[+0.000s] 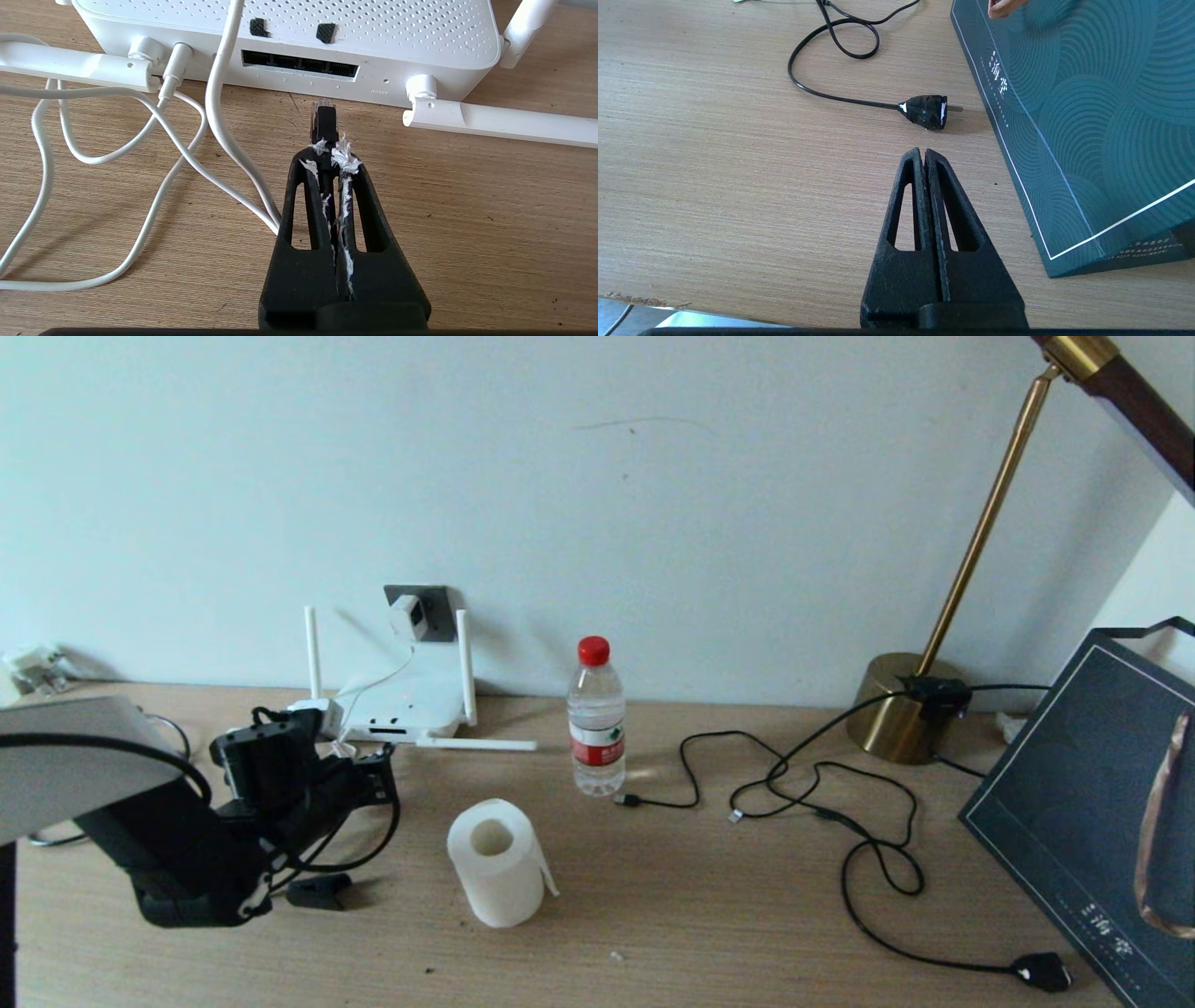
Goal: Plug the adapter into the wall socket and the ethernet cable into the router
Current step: Align cable and router interface
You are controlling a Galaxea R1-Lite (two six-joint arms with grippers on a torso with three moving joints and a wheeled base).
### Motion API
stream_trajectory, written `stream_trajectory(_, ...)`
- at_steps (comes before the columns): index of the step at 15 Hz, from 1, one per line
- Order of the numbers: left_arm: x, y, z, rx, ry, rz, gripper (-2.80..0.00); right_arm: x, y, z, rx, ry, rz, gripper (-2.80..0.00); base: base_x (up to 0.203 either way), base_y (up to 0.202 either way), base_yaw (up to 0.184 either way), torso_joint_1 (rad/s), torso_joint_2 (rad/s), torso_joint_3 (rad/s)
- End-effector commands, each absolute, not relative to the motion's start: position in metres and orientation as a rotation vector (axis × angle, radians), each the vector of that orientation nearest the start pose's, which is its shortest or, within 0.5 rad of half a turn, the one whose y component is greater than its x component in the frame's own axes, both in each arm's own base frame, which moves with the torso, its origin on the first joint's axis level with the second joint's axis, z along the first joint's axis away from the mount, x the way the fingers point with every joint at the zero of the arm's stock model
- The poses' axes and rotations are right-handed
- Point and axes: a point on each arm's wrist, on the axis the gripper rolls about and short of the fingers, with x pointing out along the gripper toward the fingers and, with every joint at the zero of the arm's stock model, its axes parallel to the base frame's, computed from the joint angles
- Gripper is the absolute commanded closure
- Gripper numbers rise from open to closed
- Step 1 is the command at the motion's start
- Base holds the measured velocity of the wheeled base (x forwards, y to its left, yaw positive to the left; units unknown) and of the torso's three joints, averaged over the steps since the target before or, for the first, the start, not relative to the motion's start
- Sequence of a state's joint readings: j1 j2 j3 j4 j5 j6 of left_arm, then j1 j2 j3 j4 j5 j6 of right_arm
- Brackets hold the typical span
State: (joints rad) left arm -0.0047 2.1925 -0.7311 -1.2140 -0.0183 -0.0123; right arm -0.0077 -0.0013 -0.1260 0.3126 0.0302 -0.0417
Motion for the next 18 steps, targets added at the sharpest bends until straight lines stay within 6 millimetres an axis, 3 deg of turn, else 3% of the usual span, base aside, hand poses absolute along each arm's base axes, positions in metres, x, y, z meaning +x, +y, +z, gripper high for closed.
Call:
stream_trajectory(1,0.3688,-0.0021,0.0522,-0.011,0.245,-0.022,0.00,-0.0355,0.0010,0.0776,-0.038,0.188,0.027,0.00,0.000,0.000,0.000,0.000,0.00,0.000)
stream_trajectory(18,0.3707,-0.0069,0.0476,0.008,0.254,-0.044,0.00,-0.0355,0.0010,0.0776,-0.039,0.188,0.027,0.00,0.000,0.000,0.000,0.000,0.00,0.000)
